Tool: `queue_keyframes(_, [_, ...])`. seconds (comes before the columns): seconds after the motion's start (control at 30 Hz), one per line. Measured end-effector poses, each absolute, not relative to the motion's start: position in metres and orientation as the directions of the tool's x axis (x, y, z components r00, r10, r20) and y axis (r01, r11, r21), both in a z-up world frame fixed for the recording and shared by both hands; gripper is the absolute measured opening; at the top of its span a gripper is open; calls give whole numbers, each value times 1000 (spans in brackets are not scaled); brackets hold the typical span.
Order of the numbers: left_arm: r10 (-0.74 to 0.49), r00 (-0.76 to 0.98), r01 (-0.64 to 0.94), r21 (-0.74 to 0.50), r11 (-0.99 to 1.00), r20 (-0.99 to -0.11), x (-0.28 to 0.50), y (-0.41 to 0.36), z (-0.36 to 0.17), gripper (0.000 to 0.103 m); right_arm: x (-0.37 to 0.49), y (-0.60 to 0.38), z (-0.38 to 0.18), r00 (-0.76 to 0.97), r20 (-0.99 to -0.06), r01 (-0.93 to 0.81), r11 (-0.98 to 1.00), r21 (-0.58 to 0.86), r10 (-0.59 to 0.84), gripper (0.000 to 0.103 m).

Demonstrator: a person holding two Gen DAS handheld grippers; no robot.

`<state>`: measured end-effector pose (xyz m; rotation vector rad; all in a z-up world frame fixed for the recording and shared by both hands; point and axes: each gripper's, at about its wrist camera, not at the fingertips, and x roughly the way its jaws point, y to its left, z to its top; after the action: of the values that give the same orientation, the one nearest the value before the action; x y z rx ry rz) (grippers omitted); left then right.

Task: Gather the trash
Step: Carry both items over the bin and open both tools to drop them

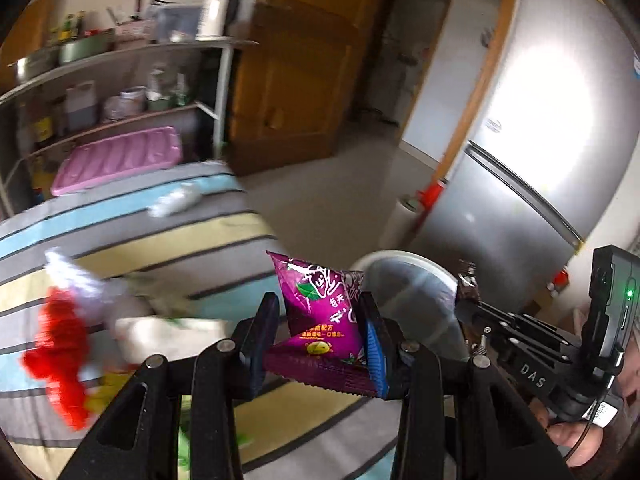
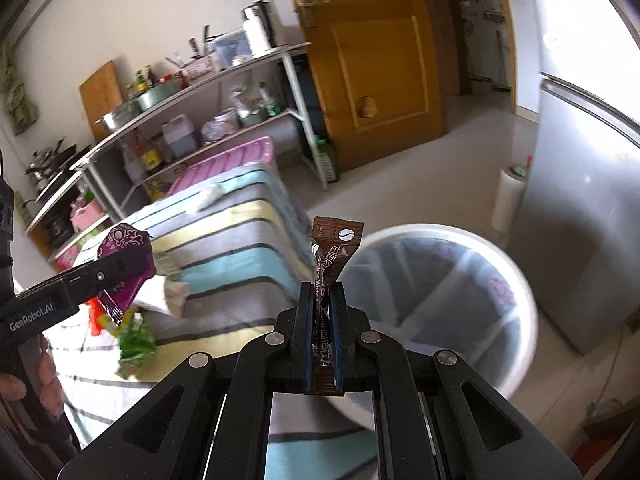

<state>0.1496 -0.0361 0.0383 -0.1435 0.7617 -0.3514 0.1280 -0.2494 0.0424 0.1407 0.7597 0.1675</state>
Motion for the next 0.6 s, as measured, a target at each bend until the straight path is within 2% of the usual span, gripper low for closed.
queue_keyframes(0.37, [-432, 544, 379, -248, 891, -720, 167, -129, 7, 42, 140, -310, 10, 657, -740, -10, 983, 185, 146, 8])
queue_keyframes(0.6, [-415, 482, 389, -236, 891, -771, 179, -160, -18, 42, 151, -329, -18, 607, -786, 20, 986, 167, 121, 8])
